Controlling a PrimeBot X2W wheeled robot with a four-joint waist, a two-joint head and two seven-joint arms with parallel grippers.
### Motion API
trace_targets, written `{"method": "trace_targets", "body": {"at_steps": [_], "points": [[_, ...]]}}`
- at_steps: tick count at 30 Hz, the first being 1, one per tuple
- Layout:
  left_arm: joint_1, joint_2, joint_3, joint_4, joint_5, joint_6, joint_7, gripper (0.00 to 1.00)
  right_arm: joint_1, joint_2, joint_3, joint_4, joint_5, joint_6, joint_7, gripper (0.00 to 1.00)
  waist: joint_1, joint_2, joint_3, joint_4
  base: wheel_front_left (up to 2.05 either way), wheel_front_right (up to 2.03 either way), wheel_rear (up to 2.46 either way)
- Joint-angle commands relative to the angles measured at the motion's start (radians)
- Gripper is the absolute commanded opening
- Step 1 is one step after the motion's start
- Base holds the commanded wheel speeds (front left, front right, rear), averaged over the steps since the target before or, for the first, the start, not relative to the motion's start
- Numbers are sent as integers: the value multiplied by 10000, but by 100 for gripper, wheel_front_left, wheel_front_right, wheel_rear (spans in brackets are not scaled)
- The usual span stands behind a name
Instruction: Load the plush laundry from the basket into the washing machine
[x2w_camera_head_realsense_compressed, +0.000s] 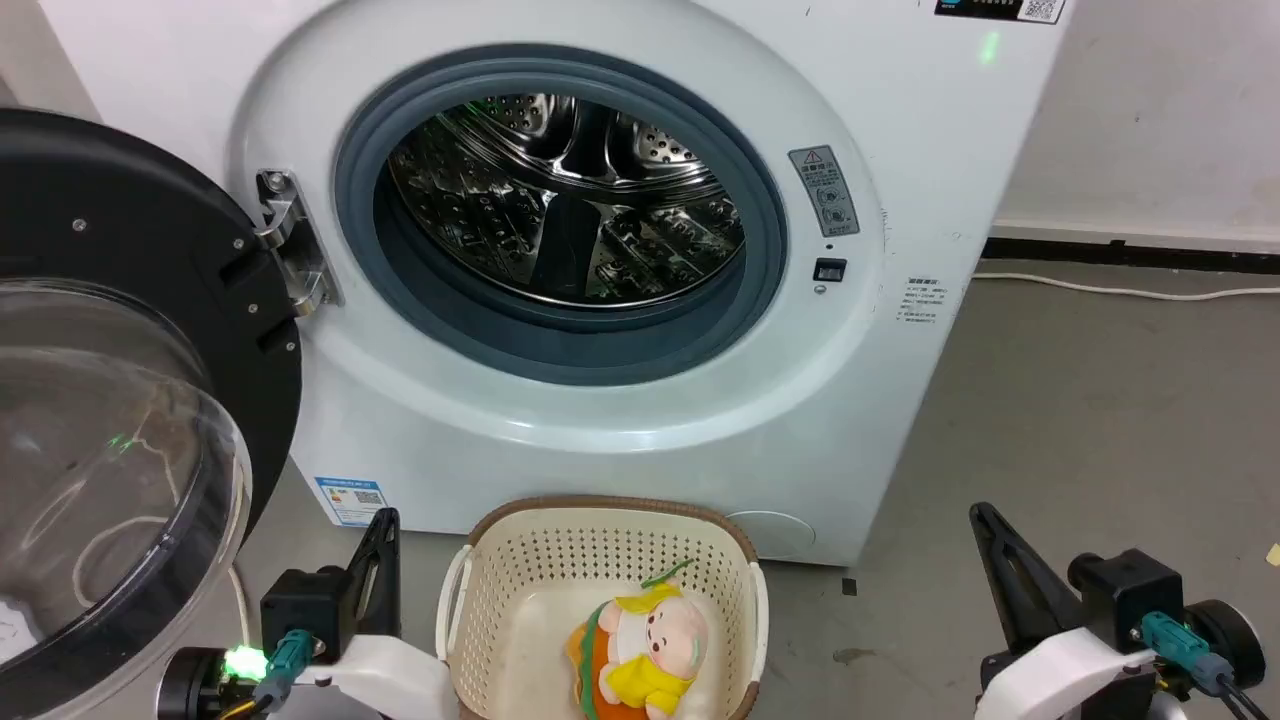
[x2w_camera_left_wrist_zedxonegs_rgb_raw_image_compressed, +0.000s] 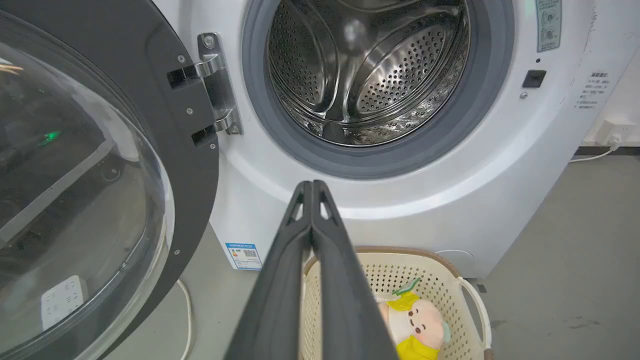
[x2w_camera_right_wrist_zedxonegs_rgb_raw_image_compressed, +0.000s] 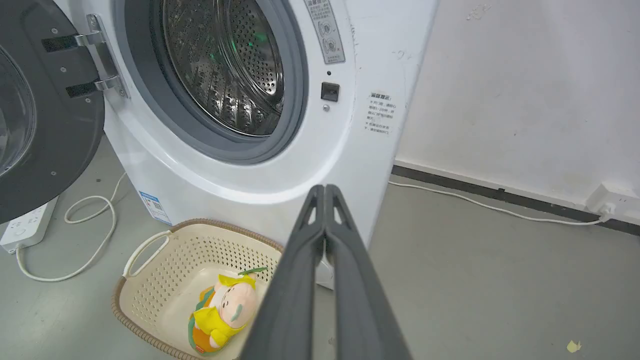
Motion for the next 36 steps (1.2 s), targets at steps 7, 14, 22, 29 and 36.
{"method": "trace_targets", "body": {"at_steps": [7, 14, 22, 29, 36], "points": [[-151, -1, 26, -43, 18, 28, 3, 0, -119, -2, -24, -41, -62, 6, 12, 0, 0, -1, 0, 0, 0, 0, 0], [-151, -1, 26, -43, 18, 28, 3, 0, -119, -2, -24, -41, -62, 6, 12, 0, 0, -1, 0, 0, 0, 0, 0], [-151, -1, 26, -43, 18, 28, 3, 0, -119, -2, -24, -41, -62, 6, 12, 0, 0, -1, 0, 0, 0, 0, 0], [-151, -1, 26, -43, 18, 28, 3, 0, -119, -2, -24, -41, -62, 6, 12, 0, 0, -1, 0, 0, 0, 0, 0], [-151, -1, 26, -43, 18, 28, 3, 0, -119, -2, -24, -41, -62, 6, 12, 0, 0, -1, 0, 0, 0, 0, 0]]}}
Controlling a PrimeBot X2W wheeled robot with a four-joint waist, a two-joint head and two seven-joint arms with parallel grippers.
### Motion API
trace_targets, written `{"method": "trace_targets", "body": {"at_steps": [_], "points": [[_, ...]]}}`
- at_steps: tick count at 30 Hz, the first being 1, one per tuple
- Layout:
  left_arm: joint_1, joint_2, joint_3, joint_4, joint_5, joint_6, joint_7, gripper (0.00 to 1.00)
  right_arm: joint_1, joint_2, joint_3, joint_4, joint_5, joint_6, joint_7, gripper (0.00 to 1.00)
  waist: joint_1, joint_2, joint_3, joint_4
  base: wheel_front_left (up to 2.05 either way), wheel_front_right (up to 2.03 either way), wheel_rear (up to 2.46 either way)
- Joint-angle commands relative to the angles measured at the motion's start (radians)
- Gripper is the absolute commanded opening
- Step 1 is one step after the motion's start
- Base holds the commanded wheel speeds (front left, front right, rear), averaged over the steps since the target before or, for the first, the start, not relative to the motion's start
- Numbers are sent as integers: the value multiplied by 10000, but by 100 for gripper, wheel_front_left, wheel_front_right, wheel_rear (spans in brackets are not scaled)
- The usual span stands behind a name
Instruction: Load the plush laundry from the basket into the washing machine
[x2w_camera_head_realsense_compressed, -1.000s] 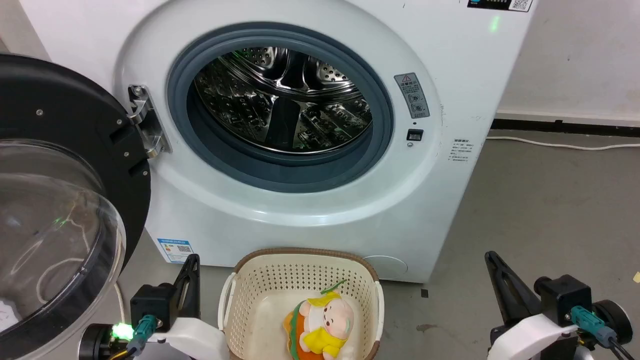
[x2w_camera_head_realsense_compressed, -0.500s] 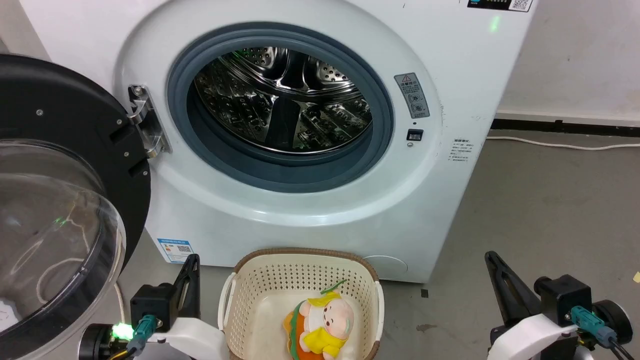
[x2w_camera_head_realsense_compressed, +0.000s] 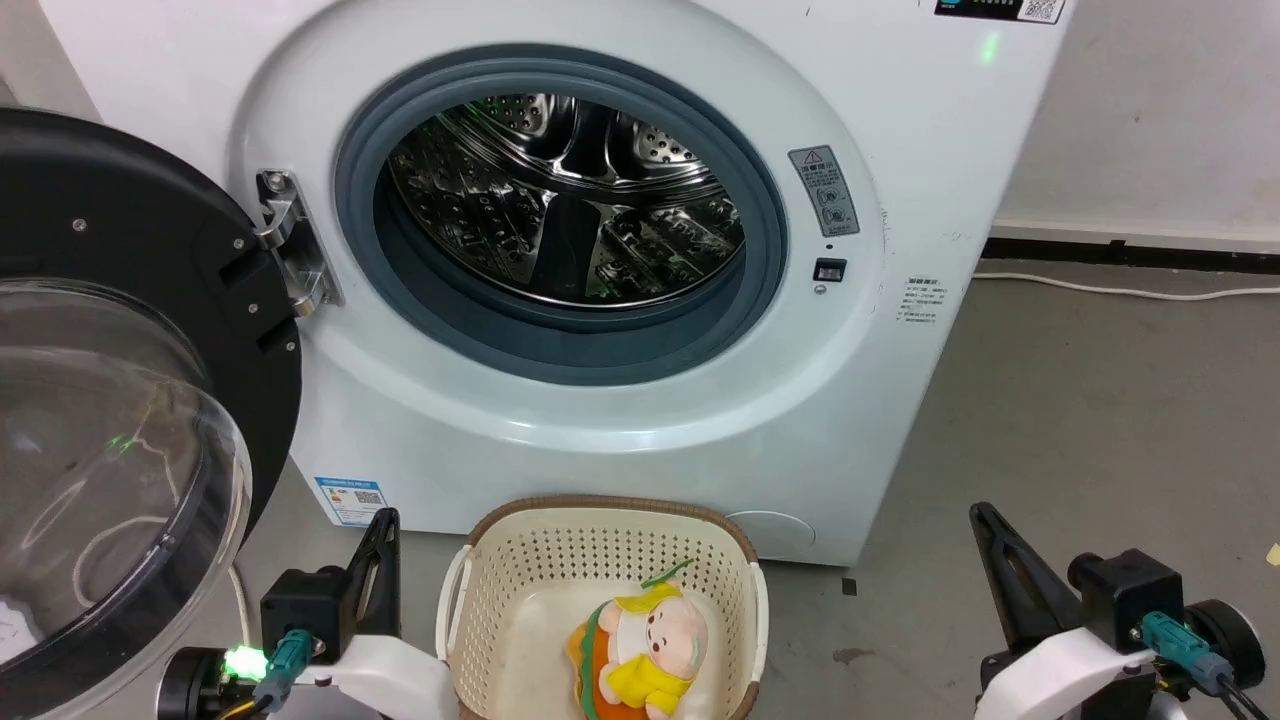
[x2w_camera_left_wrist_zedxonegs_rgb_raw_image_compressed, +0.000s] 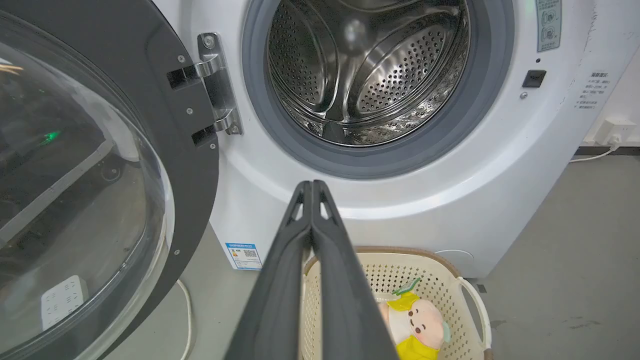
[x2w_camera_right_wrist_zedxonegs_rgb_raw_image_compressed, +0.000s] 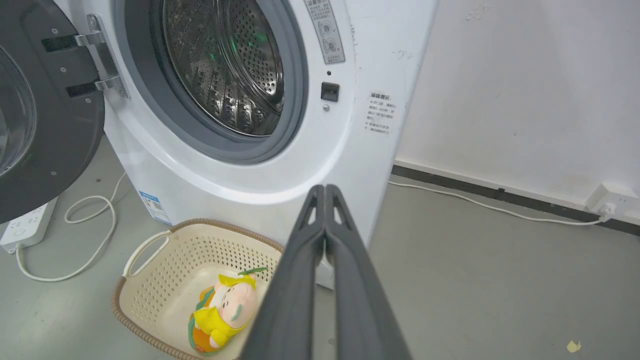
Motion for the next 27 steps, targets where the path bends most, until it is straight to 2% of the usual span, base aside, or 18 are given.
{"method": "trace_targets", "body": {"at_steps": [1, 10, 11, 27], "points": [[-151, -1, 26, -43, 18, 28, 3, 0, -119, -2, -24, -41, -62, 6, 12, 0, 0, 0, 0, 0, 0, 0, 0], [-151, -1, 26, -43, 18, 28, 3, 0, -119, -2, -24, -41, -62, 6, 12, 0, 0, 0, 0, 0, 0, 0, 0], [3, 0, -3, 0, 0, 0, -2, 100, 2, 0, 1, 1, 6, 0, -4, 100, 0, 0, 0, 0, 0, 0, 0], [-25, 48, -111, 31, -26, -73, -240, 100, 54, 0, -121, -49, 312, 1, -241, 100, 0, 0, 172, -70, 0, 0, 0]]}}
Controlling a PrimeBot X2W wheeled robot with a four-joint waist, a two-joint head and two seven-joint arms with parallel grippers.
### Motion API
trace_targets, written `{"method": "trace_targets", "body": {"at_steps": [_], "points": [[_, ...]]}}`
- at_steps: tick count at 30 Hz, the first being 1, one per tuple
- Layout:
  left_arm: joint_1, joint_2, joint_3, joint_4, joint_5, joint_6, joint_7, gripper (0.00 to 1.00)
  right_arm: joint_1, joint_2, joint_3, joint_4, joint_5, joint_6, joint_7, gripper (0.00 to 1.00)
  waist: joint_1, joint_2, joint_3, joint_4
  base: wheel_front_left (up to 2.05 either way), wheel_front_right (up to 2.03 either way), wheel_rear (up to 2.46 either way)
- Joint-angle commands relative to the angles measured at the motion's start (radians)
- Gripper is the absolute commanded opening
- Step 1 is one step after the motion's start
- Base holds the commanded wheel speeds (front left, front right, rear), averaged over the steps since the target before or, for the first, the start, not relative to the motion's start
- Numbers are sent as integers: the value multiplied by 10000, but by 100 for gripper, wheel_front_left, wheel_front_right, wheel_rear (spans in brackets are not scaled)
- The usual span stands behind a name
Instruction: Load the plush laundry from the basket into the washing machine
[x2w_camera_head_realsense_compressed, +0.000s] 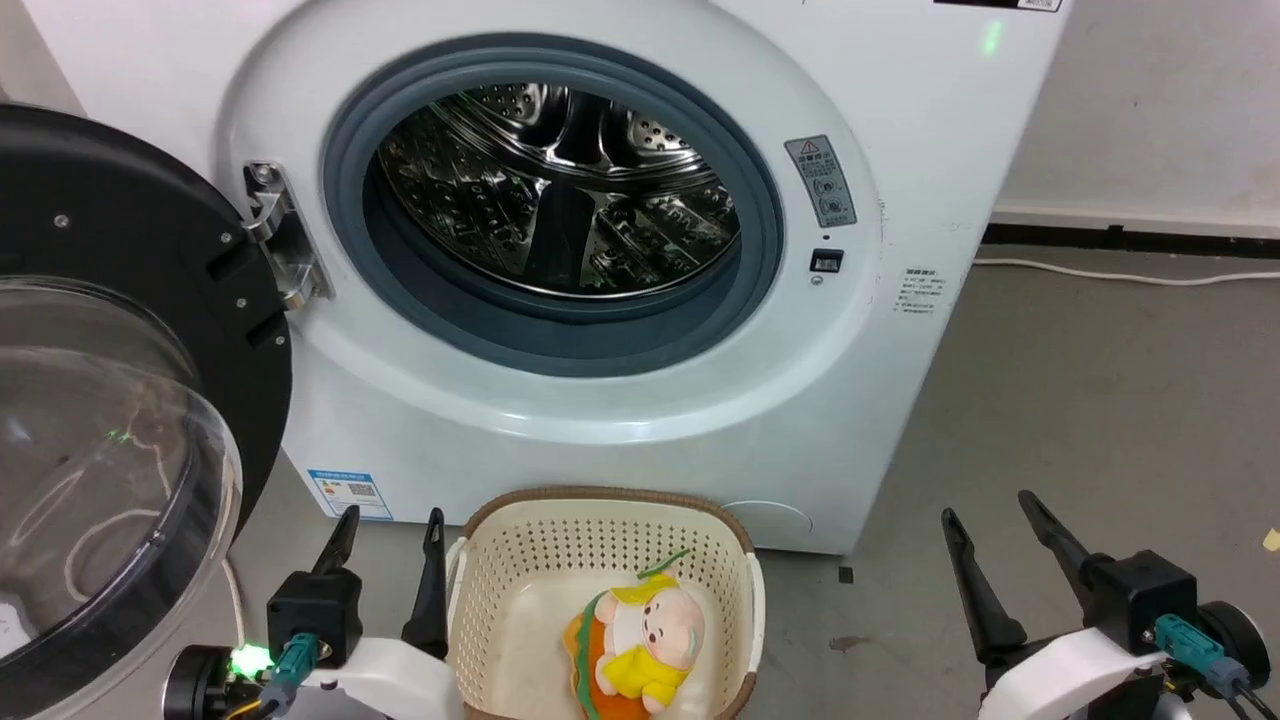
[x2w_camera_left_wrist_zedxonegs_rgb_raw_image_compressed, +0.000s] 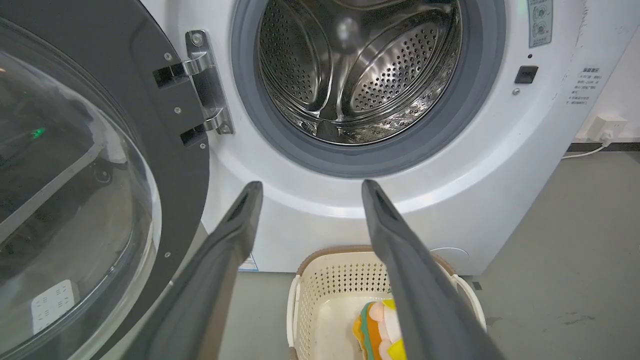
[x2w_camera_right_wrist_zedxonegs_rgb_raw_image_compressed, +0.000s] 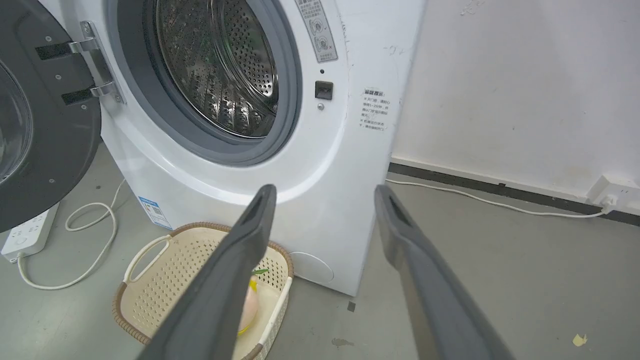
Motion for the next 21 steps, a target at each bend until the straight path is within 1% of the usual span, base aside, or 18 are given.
{"method": "trace_targets", "body": {"at_steps": [1, 6, 13, 21], "points": [[-63, 66, -25, 17, -28, -82, -99, 100, 30, 0, -26, -58, 103, 1, -127, 100, 0, 0, 88, -41, 0, 0, 0], [-127, 140, -58, 47, -60, -134, -183, 100, -21, 0, -10, -84, 239, 1, -210, 100, 0, 0, 308, -151, 0, 0, 0], [-350, 387, -191, 187, -139, -227, -330, 100, -138, 0, 20, -161, 438, 1, -356, 100, 0, 0, 808, -392, 0, 0, 0], [-826, 809, -680, 597, -360, -314, -497, 100, -221, -1, 83, -243, 679, 2, -523, 100, 0, 0, 1444, -702, 0, 0, 0]]}}
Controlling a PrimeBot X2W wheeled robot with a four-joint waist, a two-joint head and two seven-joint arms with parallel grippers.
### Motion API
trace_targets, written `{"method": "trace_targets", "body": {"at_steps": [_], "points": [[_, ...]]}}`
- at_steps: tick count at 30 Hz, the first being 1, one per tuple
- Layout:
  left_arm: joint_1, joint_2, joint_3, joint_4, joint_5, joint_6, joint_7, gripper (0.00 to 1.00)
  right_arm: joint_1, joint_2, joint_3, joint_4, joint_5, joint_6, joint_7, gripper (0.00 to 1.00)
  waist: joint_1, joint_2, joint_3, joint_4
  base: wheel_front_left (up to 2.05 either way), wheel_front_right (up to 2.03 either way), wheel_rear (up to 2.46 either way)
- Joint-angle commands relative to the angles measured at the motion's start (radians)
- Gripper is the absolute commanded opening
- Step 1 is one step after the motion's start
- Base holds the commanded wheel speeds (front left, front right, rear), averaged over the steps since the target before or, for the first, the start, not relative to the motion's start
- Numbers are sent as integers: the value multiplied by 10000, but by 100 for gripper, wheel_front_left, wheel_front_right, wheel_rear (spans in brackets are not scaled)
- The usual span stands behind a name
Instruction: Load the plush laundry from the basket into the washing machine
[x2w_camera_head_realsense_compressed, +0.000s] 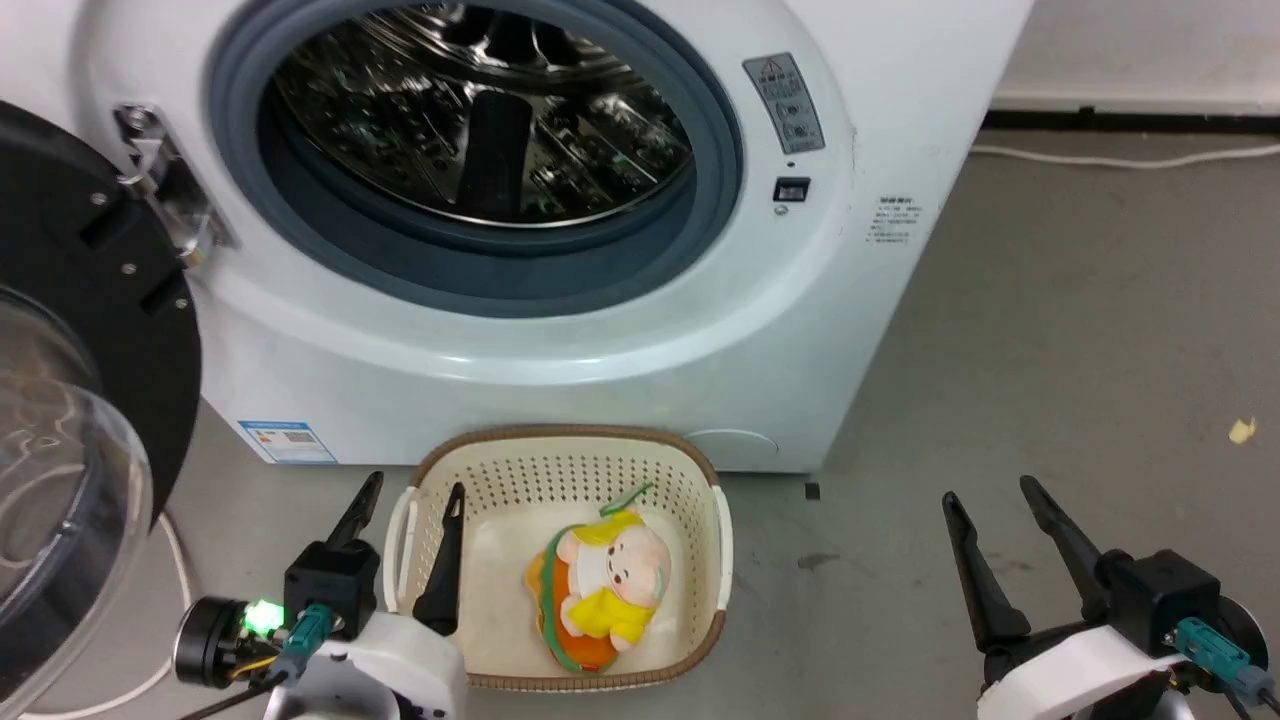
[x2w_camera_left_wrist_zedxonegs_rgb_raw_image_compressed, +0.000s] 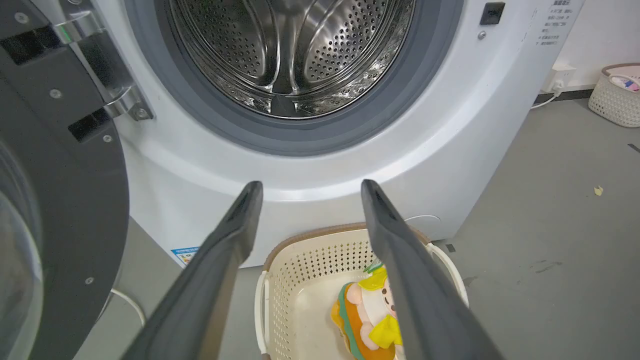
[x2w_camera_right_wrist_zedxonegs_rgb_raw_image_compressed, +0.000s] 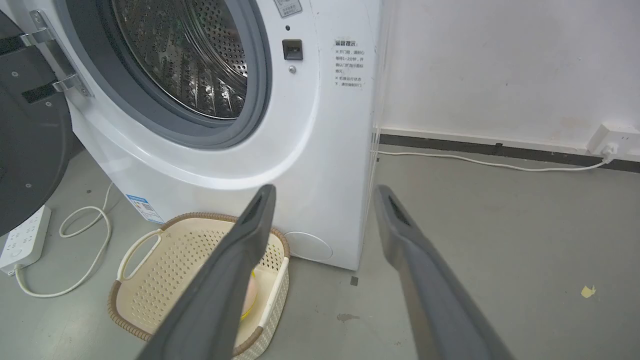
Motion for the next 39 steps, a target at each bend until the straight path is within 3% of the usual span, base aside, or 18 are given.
{"method": "trace_targets", "body": {"at_steps": [1, 39], "points": [[-227, 124, -114, 112, -79, -59, -94, 100, -208, -1, 3, -84, 149, 2, -102, 100, -1, -1, 178, -118, 0, 0, 0], [-4589, 2197, -3549, 4861, -2438, -447, 853, 100, -386, -1, 744, -701, 1870, 3, -893, 100, -1, -1, 3754, -1784, 0, 0, 0]]}}
